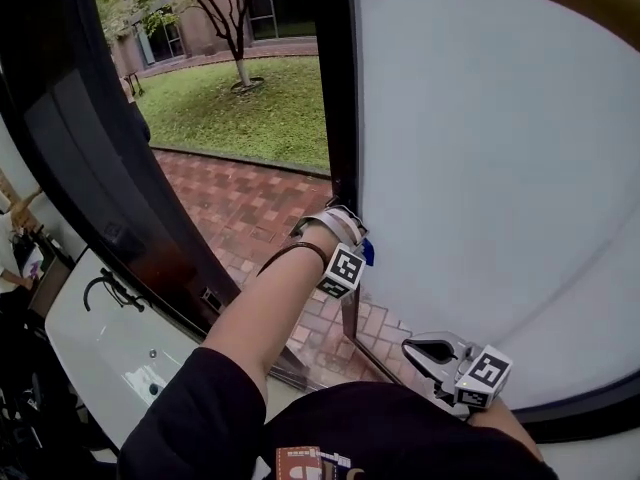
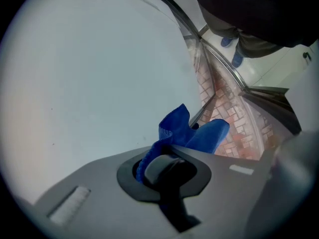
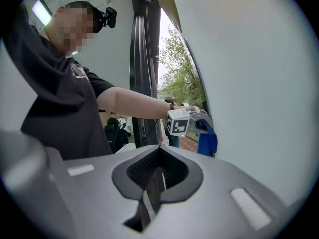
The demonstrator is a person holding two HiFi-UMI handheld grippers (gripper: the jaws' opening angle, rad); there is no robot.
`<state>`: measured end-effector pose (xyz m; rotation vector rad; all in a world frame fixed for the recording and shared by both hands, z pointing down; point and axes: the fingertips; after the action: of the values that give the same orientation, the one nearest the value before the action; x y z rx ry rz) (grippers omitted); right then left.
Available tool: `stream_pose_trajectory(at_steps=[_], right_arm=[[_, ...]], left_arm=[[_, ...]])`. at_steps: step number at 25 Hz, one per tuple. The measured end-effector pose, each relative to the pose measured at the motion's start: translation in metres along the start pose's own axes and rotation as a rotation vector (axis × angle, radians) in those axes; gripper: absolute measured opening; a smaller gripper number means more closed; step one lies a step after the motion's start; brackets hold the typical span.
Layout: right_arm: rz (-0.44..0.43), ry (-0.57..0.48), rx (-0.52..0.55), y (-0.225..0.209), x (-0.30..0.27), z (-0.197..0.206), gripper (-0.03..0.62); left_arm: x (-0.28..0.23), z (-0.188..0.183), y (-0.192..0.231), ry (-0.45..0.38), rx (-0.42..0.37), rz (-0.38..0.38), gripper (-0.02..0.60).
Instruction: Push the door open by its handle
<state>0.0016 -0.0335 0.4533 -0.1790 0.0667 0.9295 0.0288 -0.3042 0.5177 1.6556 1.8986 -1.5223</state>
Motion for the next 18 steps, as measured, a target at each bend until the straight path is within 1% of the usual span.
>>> stream_pose_trajectory(at_steps=[4, 8, 10, 12, 16, 18], right_arm=[[0.045, 0.007, 0.001, -0.009, -0.008, -0.004, 0.000], [0.107, 0.019, -0.061, -0.049, -0.023, 0.007, 0.000], [0.116, 0.031, -0.069, -0.070, -0.031, 0.013, 0.000], [0.105, 0.030, -0.064, -0.090, -0.032, 0.013, 0.000], [0.078, -0.007, -0.031, -0.124, -0.015, 0.012, 0.000], [0.085, -0.018, -0.007, -0.157, -0.022, 0.006, 0.001]], left_arm=[[-0.022, 0.003, 0.034, -0.027, -0.021, -0.023, 0.021], [-0.055, 0.009, 0.065, -0.061, -0.051, -0.049, 0.021], [-0.070, 0.006, 0.086, -0.081, -0.075, -0.067, 0.021], [-0.078, -0.006, 0.109, -0.104, -0.101, -0.082, 0.021], [-0.083, -0.053, 0.152, -0.155, -0.162, -0.106, 0.021], [-0.099, -0.056, 0.179, -0.174, -0.184, -0.122, 0.021]])
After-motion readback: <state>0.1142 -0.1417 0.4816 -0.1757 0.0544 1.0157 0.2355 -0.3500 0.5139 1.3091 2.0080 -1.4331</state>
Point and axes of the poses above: the fingertips, and each gripper's own axes: x backward along the fingers, y to its left, z out of its underside, and after that the axes turned 10 degrees about z, right-handed
